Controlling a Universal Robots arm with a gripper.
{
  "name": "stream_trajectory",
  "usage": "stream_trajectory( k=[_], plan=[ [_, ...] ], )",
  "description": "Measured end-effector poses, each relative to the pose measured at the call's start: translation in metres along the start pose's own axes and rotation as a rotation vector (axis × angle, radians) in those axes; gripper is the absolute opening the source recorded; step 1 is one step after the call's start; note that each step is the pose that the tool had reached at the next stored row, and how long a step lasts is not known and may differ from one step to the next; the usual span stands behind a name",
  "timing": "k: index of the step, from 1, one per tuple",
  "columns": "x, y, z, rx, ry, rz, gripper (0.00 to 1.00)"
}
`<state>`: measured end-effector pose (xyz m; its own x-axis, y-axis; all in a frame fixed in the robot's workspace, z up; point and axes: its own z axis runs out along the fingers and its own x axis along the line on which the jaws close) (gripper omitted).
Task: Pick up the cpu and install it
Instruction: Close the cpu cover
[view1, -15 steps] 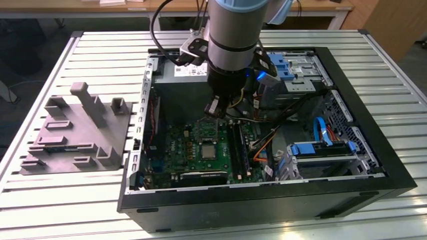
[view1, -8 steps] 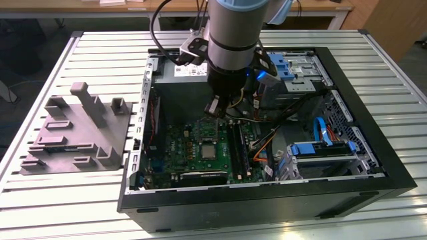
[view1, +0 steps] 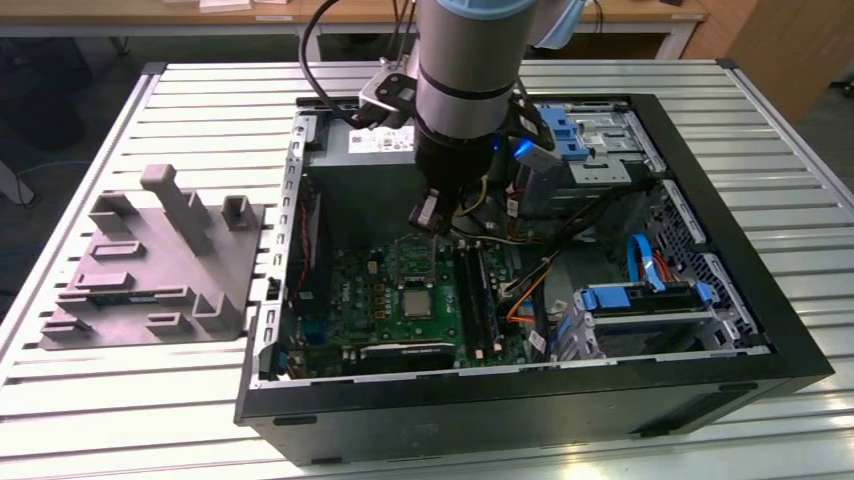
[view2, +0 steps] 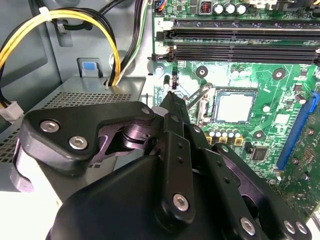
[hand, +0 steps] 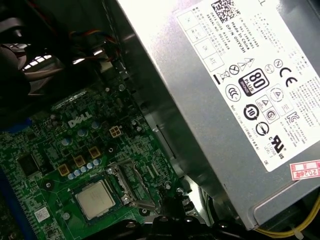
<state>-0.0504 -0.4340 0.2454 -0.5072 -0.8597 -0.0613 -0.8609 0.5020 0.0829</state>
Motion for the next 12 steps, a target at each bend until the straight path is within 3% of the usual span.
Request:
stream_trajectory(
  k=[12],
  plan=[
    [0.0, 0.0001, -0.0009, -0.0025, 0.0022, -0.01, 0.11]
  ],
)
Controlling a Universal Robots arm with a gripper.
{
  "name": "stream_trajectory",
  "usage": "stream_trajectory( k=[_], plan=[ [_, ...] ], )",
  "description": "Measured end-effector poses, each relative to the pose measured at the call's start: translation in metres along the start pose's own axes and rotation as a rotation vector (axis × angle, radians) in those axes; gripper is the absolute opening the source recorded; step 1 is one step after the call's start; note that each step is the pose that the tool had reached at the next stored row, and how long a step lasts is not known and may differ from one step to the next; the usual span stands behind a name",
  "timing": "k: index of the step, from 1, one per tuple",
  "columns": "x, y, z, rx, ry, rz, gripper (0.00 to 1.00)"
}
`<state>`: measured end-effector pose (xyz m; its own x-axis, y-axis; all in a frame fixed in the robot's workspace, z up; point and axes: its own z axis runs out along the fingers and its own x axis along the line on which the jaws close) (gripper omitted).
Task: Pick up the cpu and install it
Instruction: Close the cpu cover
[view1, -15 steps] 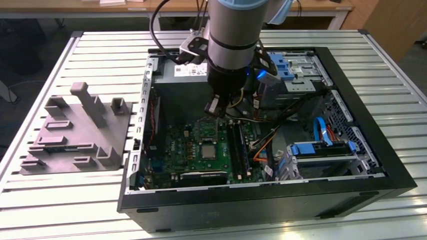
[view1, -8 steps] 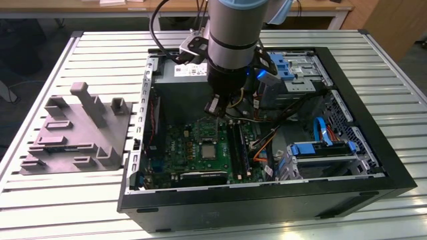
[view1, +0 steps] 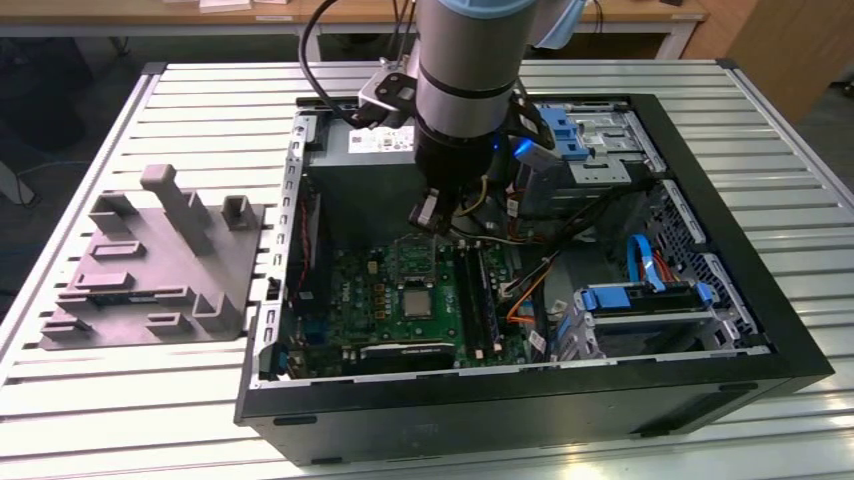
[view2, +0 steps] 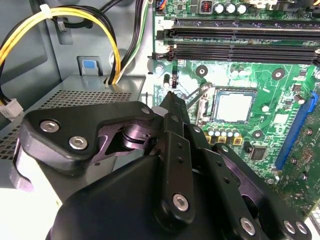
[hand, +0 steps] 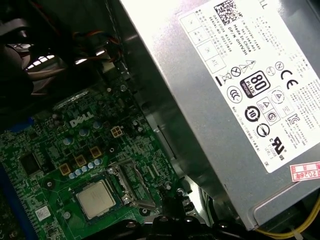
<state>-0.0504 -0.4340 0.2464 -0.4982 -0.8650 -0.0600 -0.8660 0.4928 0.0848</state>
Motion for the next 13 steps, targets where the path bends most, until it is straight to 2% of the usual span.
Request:
stream_trajectory(
  k=[8, 13],
  plan=[
    [0.0, 0.0, -0.0005, -0.0014, 0.0028, -0.005, 0.11],
    [0.0001, -0.0001, -0.0005, 0.0062, 0.0177, -0.016, 0.11]
  ],
)
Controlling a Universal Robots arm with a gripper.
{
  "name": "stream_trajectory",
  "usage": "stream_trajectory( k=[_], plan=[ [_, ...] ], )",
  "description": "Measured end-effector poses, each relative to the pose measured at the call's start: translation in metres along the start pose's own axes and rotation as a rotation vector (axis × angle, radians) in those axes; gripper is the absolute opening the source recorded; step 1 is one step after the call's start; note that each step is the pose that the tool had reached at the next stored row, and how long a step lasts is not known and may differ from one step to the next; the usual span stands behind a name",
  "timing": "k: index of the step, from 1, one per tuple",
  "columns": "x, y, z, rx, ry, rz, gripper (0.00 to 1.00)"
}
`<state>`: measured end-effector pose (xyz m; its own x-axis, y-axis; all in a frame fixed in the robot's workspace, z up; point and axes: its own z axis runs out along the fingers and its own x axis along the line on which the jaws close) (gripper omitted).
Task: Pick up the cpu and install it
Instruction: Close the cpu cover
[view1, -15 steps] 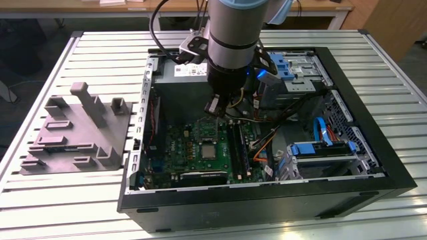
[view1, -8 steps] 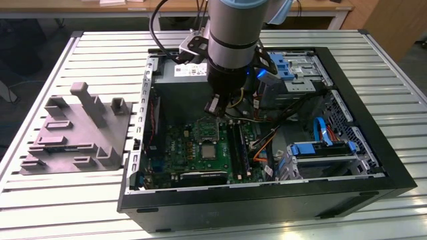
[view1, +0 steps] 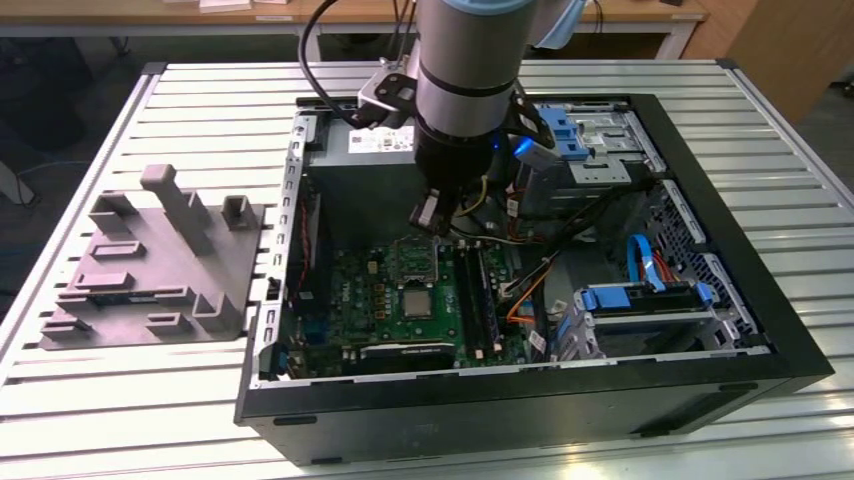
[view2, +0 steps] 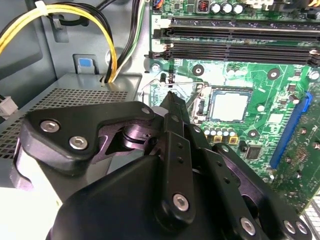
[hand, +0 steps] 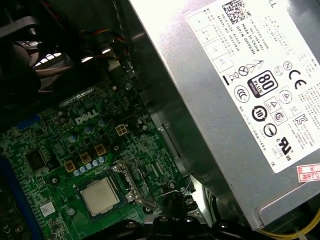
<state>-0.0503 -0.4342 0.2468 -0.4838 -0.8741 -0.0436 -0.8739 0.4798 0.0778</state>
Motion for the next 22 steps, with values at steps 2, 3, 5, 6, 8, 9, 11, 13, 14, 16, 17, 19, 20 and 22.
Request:
stream_trajectory(
  k=[2, 3, 5, 6, 8, 9, 11, 13, 14, 16, 17, 19, 20, 22],
  plan=[
    [0.0001, -0.0001, 0.0, 0.003, 0.0063, -0.005, 0.11],
    [0.0003, -0.0001, 0.0, 0.0043, 0.009, -0.007, 0.11],
    [0.0009, -0.0002, -0.0002, 0.0054, 0.0119, -0.01, 0.11],
    [0.0012, -0.0003, -0.0002, 0.0056, 0.0123, -0.011, 0.11],
    [0.0018, -0.0006, -0.0002, 0.0061, 0.0132, -0.013, 0.11],
    [0.0021, -0.0007, -0.0002, 0.0063, 0.0137, -0.014, 0.11],
    [0.0028, -0.0009, -0.0002, 0.0067, 0.0149, -0.016, 0.11],
    [0.0034, -0.0012, -0.0002, 0.0074, 0.0164, -0.018, 0.11],
    [0.0037, -0.0013, -0.0003, 0.0077, 0.0173, -0.019, 0.11],
    [0.0043, -0.0016, -0.0004, 0.008, 0.018, -0.021, 0.11],
    [0.0048, -0.0018, -0.0004, 0.008, 0.0182, -0.022, 0.11],
    [0.0063, -0.0025, -0.0005, 0.008, 0.0183, -0.023, 0.11],
    [0.0071, -0.0029, -0.0006, 0.008, 0.0182, -0.023, 0.11],
    [0.0084, -0.0036, -0.0007, 0.0079, 0.0182, -0.023, 0.11]
  ],
)
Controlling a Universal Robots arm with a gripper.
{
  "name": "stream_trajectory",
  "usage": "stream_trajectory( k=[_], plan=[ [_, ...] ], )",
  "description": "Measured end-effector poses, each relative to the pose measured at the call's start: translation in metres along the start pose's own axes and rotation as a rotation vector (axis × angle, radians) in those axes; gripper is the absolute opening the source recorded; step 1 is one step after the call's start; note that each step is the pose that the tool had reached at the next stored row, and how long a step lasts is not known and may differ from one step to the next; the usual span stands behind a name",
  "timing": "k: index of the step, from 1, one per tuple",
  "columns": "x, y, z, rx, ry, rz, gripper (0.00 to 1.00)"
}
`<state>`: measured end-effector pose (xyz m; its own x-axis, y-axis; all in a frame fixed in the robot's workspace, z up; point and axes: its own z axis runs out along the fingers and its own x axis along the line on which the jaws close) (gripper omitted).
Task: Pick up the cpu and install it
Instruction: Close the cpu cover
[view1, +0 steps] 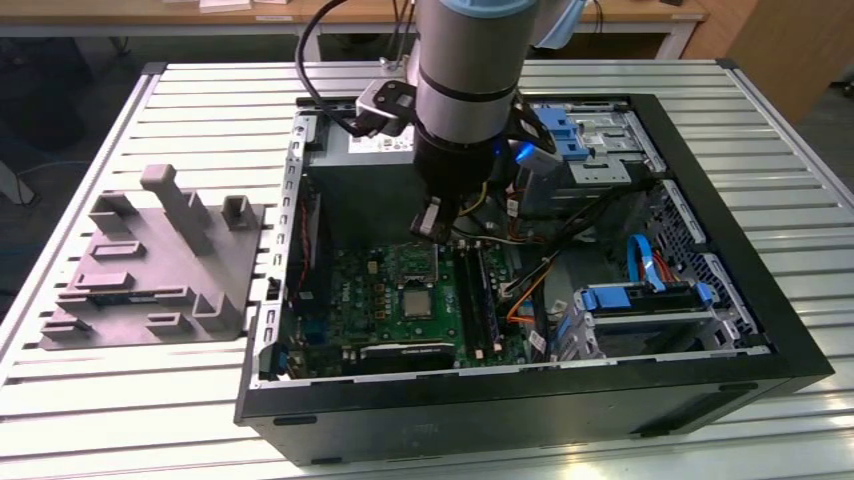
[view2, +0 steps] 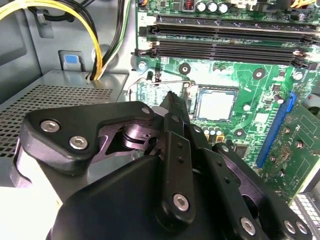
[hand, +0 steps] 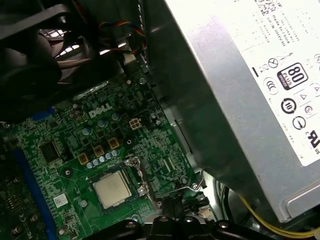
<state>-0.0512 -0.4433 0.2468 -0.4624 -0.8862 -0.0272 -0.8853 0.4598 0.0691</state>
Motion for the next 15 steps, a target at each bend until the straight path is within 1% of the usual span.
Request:
stream_trajectory(
  k=[11, 15],
  plan=[
    [0.0098, -0.0043, -0.0004, -0.0001, 0.0002, -0.003, 0.11],
    [0.013, -0.0058, -0.0003, 0.0008, 0.0021, -0.005, 0.11]
  ],
)
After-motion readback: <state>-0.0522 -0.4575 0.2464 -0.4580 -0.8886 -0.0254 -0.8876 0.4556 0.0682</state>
